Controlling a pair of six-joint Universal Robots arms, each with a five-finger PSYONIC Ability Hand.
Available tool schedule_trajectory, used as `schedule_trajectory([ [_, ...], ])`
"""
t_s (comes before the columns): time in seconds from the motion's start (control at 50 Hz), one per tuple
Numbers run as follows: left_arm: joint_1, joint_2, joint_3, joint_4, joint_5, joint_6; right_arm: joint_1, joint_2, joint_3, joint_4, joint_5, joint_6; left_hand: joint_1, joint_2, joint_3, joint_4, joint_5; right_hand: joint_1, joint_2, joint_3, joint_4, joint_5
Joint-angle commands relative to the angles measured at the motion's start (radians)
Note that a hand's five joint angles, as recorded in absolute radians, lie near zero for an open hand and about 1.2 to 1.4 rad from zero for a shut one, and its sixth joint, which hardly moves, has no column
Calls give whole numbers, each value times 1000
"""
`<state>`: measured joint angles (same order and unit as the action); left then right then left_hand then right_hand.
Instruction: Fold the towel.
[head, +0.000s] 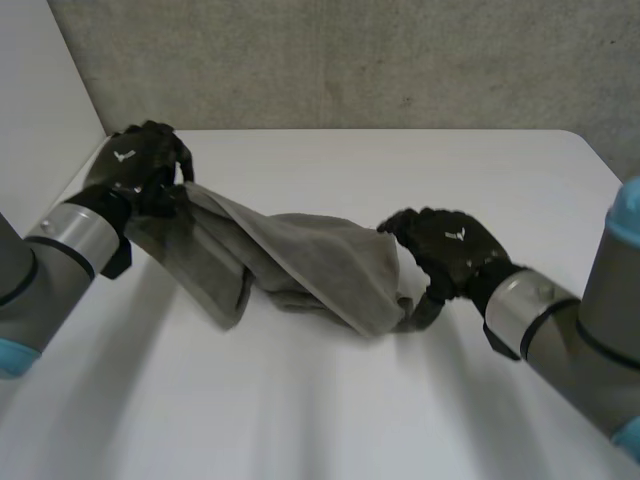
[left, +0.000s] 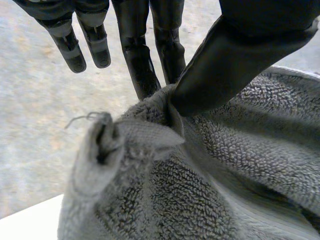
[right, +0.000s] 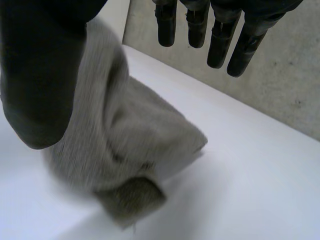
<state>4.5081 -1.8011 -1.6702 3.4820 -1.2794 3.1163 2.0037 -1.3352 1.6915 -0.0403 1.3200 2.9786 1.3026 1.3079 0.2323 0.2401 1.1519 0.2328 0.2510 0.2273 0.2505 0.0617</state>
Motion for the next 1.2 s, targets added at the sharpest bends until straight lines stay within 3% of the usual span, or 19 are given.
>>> schedule_trajectory([
  [0.02,38,3,55,-6,-55,-2,-17,7,92,-64,31,13,94,88,-58,-66,70,-58,-77,-53,-76,-62],
  [0.34,193,0,35,-9,-86,71,-20,223,-39,-75,51,45,94,88,-58,-66,70,-58,-77,-53,-76,-62],
  [0.56,200,8,12,-9,-83,67,35,386,-210,-81,71,192,94,88,-58,-66,70,-19,-37,-53,-76,-22],
  [0.66,198,9,9,-9,-83,65,53,450,-289,-84,70,332,94,88,-58,-66,70,233,215,-53,-76,230],
  [0.8,197,12,-2,-9,-78,67,64,530,-383,-79,70,362,94,88,-58,-66,70,413,395,-53,-76,410],
  [1.0,194,17,-11,-8,-77,70,63,570,-446,-82,39,379,94,88,-58,-66,70,1162,1144,-53,-76,1159],
  [1.2,189,46,-28,-3,-72,68,-10,481,-382,-69,-10,361,94,88,-58,-66,70,1163,1145,-53,-76,1160],
])
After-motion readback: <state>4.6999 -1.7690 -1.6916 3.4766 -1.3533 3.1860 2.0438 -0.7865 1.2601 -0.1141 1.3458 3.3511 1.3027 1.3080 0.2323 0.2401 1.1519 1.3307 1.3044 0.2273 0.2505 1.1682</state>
